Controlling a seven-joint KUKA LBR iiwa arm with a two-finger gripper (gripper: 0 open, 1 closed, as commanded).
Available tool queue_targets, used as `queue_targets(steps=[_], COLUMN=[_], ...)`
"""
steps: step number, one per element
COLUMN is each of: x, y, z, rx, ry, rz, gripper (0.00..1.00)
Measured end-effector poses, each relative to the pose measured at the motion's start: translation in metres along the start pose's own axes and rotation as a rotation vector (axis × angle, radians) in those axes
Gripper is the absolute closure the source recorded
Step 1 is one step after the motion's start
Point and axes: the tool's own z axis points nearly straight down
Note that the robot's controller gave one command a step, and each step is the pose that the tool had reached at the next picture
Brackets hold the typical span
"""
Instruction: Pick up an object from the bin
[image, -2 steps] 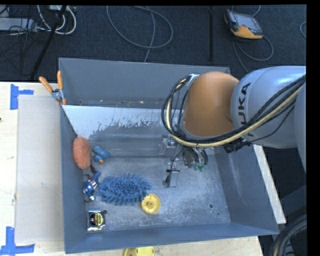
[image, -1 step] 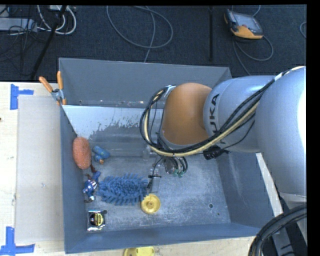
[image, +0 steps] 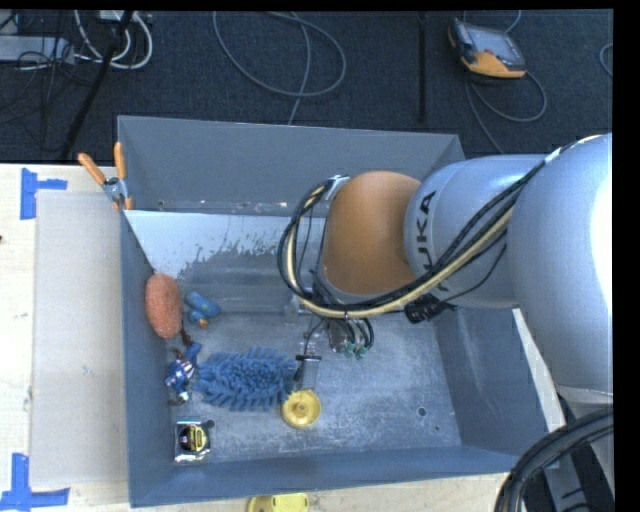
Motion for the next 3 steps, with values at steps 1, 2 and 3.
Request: queue_targets(steps=[1,2,3], x=[0.012,0.019,0.023], y=[0.008,0.007,0.008], z=[0.014,0.022,0.028], rx=[0.002,0.002,0.002], ry=[-0.003,-0.003,-0.003], rz=[-0.139,-0.369,-0.272], gripper=[0.0,0.0,0.0])
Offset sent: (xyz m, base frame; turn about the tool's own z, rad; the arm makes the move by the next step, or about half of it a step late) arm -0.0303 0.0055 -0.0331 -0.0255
